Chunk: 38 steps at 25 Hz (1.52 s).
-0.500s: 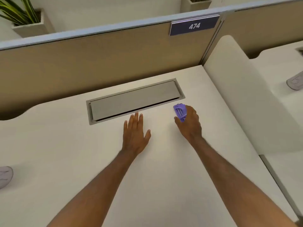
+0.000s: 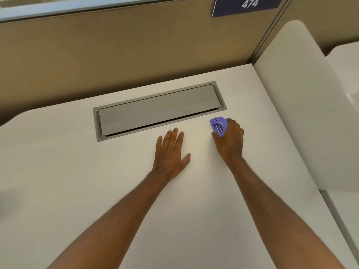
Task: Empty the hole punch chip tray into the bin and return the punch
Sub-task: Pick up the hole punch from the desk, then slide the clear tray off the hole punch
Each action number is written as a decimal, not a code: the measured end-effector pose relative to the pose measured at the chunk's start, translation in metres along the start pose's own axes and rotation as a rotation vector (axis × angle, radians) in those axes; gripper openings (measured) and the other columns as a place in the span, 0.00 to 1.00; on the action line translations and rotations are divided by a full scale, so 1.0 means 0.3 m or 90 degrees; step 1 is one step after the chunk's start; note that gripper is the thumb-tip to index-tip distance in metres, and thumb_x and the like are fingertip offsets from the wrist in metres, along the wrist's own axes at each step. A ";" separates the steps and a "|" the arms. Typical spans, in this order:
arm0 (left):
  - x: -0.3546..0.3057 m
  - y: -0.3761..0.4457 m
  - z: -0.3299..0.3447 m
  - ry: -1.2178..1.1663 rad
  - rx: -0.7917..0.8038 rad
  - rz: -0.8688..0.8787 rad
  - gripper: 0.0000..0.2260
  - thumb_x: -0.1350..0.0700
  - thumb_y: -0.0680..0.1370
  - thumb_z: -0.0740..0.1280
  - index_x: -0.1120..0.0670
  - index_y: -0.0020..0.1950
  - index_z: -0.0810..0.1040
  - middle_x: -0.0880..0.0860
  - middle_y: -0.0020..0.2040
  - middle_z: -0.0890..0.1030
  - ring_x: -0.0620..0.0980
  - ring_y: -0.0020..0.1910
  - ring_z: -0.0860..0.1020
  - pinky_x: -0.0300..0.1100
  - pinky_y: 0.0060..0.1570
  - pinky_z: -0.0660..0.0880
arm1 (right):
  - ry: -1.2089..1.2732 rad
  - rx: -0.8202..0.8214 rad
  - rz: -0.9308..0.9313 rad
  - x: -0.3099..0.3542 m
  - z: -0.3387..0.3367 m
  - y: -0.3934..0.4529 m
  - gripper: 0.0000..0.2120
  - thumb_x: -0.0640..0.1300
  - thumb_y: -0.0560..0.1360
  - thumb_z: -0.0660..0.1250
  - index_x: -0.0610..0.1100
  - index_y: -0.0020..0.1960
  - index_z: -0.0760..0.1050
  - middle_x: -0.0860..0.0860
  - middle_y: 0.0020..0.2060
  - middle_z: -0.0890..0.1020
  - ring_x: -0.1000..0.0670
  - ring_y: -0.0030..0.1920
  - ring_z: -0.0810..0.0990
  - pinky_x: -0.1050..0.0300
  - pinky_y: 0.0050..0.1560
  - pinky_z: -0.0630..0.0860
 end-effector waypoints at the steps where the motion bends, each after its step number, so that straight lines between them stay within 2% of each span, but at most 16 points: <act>1: 0.001 0.000 0.006 0.005 -0.001 0.000 0.35 0.38 0.80 0.57 0.53 0.83 0.53 0.55 0.85 0.52 0.55 0.83 0.50 0.58 0.81 0.47 | 0.009 0.003 0.005 -0.003 0.002 0.005 0.25 0.45 0.74 0.74 0.41 0.67 0.71 0.43 0.61 0.77 0.40 0.60 0.74 0.47 0.57 0.74; 5: 0.010 0.000 0.013 0.016 -0.008 0.002 0.34 0.38 0.80 0.56 0.52 0.82 0.56 0.54 0.85 0.52 0.55 0.83 0.50 0.57 0.81 0.46 | 0.028 -0.006 0.015 -0.003 0.002 0.001 0.24 0.44 0.73 0.75 0.41 0.66 0.72 0.44 0.59 0.78 0.41 0.58 0.74 0.48 0.54 0.74; 10: 0.010 0.004 0.008 0.006 0.006 0.000 0.34 0.38 0.80 0.56 0.51 0.83 0.54 0.53 0.85 0.51 0.54 0.83 0.48 0.56 0.80 0.45 | 0.082 -0.008 0.038 -0.011 0.001 0.000 0.24 0.43 0.71 0.76 0.41 0.64 0.73 0.44 0.58 0.78 0.40 0.57 0.74 0.45 0.54 0.76; 14: 0.004 0.014 -0.007 -0.055 0.038 -0.018 0.33 0.39 0.81 0.58 0.51 0.82 0.56 0.53 0.85 0.51 0.53 0.83 0.48 0.56 0.81 0.45 | 0.153 0.012 0.068 -0.026 0.008 -0.009 0.24 0.43 0.70 0.78 0.41 0.62 0.72 0.44 0.58 0.78 0.40 0.57 0.74 0.47 0.53 0.76; 16: -0.004 0.020 -0.033 -0.163 0.040 -0.055 0.31 0.39 0.81 0.59 0.50 0.82 0.59 0.52 0.84 0.55 0.53 0.83 0.52 0.55 0.81 0.49 | 0.237 0.031 0.107 -0.024 0.019 -0.035 0.26 0.43 0.69 0.79 0.42 0.61 0.72 0.45 0.58 0.78 0.42 0.55 0.77 0.48 0.51 0.79; 18: -0.010 0.018 -0.073 -0.334 0.032 -0.121 0.29 0.41 0.81 0.61 0.49 0.80 0.62 0.51 0.82 0.62 0.51 0.80 0.60 0.50 0.79 0.57 | 0.352 0.067 0.151 0.004 0.041 -0.090 0.25 0.43 0.69 0.80 0.44 0.61 0.72 0.48 0.56 0.78 0.46 0.52 0.79 0.55 0.46 0.79; 20: -0.009 0.001 -0.102 -0.583 0.039 -0.204 0.26 0.42 0.81 0.63 0.48 0.78 0.67 0.50 0.77 0.71 0.50 0.72 0.71 0.45 0.69 0.68 | 0.470 0.142 0.195 0.062 0.074 -0.166 0.24 0.45 0.71 0.80 0.45 0.62 0.73 0.49 0.55 0.79 0.49 0.50 0.80 0.60 0.44 0.77; 22: -0.013 -0.043 -0.125 -0.793 0.069 -0.266 0.21 0.42 0.81 0.63 0.46 0.73 0.72 0.50 0.72 0.77 0.48 0.64 0.77 0.44 0.60 0.74 | 0.573 0.247 0.233 0.136 0.102 -0.259 0.24 0.46 0.72 0.79 0.45 0.65 0.75 0.47 0.54 0.82 0.48 0.49 0.82 0.58 0.43 0.78; 23: -0.006 -0.072 -0.138 -0.852 0.080 -0.279 0.19 0.41 0.81 0.63 0.45 0.70 0.75 0.49 0.69 0.79 0.47 0.61 0.79 0.44 0.56 0.76 | 0.623 0.290 0.253 0.173 0.107 -0.309 0.24 0.47 0.73 0.78 0.45 0.66 0.75 0.45 0.55 0.83 0.48 0.49 0.82 0.56 0.43 0.79; 26: 0.049 -0.186 -0.186 -0.951 0.081 -0.278 0.16 0.40 0.79 0.66 0.45 0.63 0.80 0.50 0.59 0.85 0.52 0.58 0.83 0.47 0.55 0.81 | 0.727 0.355 0.299 0.272 0.098 -0.453 0.25 0.46 0.74 0.77 0.45 0.68 0.74 0.40 0.56 0.83 0.44 0.52 0.83 0.46 0.53 0.83; 29: 0.129 -0.331 -0.231 -0.995 0.053 -0.264 0.15 0.42 0.78 0.70 0.48 0.60 0.82 0.50 0.53 0.88 0.51 0.53 0.86 0.47 0.55 0.82 | 0.803 0.413 0.313 0.375 0.096 -0.606 0.23 0.44 0.77 0.73 0.40 0.70 0.74 0.36 0.61 0.81 0.40 0.57 0.82 0.42 0.59 0.81; 32: 0.209 -0.472 -0.280 -1.027 -0.001 -0.259 0.12 0.46 0.77 0.72 0.51 0.56 0.82 0.50 0.51 0.88 0.50 0.51 0.86 0.46 0.53 0.83 | 0.868 0.470 0.328 0.468 0.107 -0.757 0.20 0.44 0.81 0.68 0.37 0.70 0.74 0.35 0.65 0.79 0.37 0.59 0.81 0.40 0.59 0.80; 35: 0.285 -0.610 -0.327 -1.074 -0.050 -0.269 0.11 0.50 0.76 0.73 0.53 0.55 0.81 0.53 0.50 0.86 0.51 0.48 0.83 0.48 0.51 0.81 | 0.897 0.501 0.313 0.550 0.122 -0.894 0.20 0.43 0.82 0.66 0.36 0.71 0.72 0.35 0.65 0.79 0.36 0.59 0.82 0.43 0.55 0.83; 38: 0.342 -0.737 -0.351 -1.125 -0.086 -0.304 0.10 0.52 0.77 0.73 0.55 0.53 0.78 0.58 0.50 0.83 0.56 0.48 0.78 0.50 0.50 0.78 | 0.880 0.523 0.300 0.613 0.157 -1.017 0.17 0.42 0.82 0.65 0.38 0.69 0.73 0.36 0.63 0.81 0.36 0.59 0.84 0.42 0.58 0.83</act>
Point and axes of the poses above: each hand's wrist, its own y-axis towards the middle knuckle, its own z-axis out of the palm, x = y × z, the point moved 9 cm from there along y, towards the middle knuckle
